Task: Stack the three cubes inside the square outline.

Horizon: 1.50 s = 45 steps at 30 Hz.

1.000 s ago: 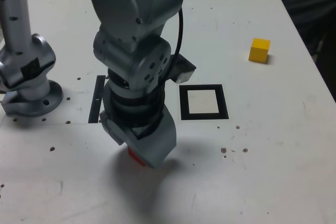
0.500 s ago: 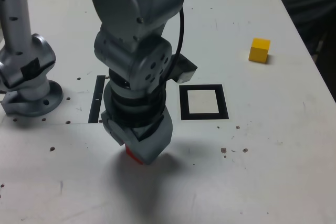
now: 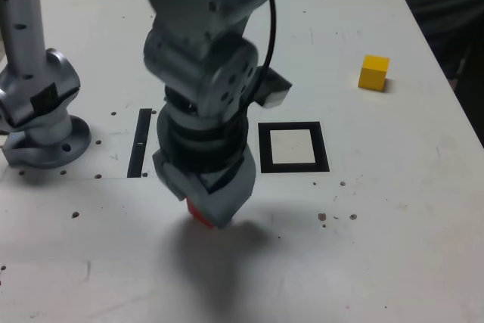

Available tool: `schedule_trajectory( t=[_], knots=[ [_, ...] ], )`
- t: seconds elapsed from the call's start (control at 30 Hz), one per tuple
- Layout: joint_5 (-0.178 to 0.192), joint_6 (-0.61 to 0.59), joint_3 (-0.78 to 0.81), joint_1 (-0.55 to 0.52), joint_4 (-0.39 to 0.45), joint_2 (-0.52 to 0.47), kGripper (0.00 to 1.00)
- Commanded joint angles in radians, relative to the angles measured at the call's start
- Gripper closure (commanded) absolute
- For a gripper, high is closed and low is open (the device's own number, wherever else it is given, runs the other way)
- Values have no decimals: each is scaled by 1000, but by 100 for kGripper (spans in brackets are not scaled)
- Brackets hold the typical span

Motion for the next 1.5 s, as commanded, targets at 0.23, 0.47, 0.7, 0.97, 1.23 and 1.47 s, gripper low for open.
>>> schedule_trajectory(
  t=[0.23, 0.47, 0.7, 0.97, 1.23, 1.47],
  knots=[
    [-2, 3, -92, 125, 101, -29, 63],
    [-26, 22, -133, 250, 110, -42, 63],
    [-38, 41, -156, 376, 109, -38, 63],
    [-49, 48, -198, 465, 100, -1, 63],
    [-78, 24, -249, 502, 97, 50, 63],
    [-86, 12, -271, 528, 96, 92, 63]
  ],
)
